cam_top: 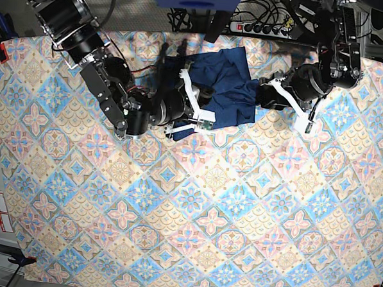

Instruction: Fold the T-shirt properly

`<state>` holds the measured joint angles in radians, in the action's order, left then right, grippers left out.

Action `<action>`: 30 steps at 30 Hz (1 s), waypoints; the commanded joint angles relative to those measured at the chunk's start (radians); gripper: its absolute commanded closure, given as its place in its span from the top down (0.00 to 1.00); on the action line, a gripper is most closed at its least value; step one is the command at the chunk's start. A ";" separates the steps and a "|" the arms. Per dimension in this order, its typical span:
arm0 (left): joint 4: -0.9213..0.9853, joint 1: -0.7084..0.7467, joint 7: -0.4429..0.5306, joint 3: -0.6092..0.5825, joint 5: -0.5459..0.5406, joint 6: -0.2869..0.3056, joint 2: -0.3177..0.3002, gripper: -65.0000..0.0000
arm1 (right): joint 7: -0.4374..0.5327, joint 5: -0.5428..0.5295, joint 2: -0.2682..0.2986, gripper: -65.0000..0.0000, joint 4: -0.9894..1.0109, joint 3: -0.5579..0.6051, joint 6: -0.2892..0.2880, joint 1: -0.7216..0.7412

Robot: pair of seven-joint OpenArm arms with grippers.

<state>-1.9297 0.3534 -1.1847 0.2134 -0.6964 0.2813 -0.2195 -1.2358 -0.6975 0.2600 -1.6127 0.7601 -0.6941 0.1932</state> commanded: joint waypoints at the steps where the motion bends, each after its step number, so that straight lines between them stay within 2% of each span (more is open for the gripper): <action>1: -0.014 -0.006 0.018 0.007 -0.012 0.002 -0.010 0.22 | 0.021 -0.024 -0.008 0.17 -0.041 0.028 -0.004 0.015; 5: -0.014 -0.007 0.018 0.007 -0.012 0.002 -0.010 0.22 | 0.029 0.057 -0.003 0.17 -0.091 0.048 -0.004 0.016; 9: -0.046 -0.007 0.016 -0.010 -0.022 0.002 -0.008 0.22 | 0.064 0.181 -0.005 0.17 -0.090 -0.087 -0.004 0.019; 12: -0.075 -0.003 0.018 -0.072 -0.030 0.002 -0.008 0.22 | 0.116 0.221 -0.006 0.17 -0.079 -0.150 -0.004 0.021; 17: -0.075 -0.006 0.018 -0.091 -0.021 0.002 -0.010 0.22 | 0.182 0.240 -0.015 0.17 0.058 -0.149 -0.004 0.016; 20: -0.075 -0.007 0.018 -0.091 -0.024 0.002 -0.010 0.22 | 0.179 0.240 -0.026 0.17 0.087 -0.080 -0.004 0.015; 26: -0.075 -0.026 0.019 -0.091 -0.022 0.002 -0.010 0.22 | 0.132 0.240 -0.026 0.17 0.081 0.152 -0.004 0.015; 30: -0.070 -0.058 0.061 -0.090 -0.019 0.000 -0.007 0.22 | 0.118 0.206 -0.026 0.17 0.047 0.180 -0.004 0.021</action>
<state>-1.9846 0.3042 -1.1419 0.1211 -0.7040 0.2802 -0.2222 -1.1336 -0.4774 0.2398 -1.5436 0.9478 -0.6956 0.1902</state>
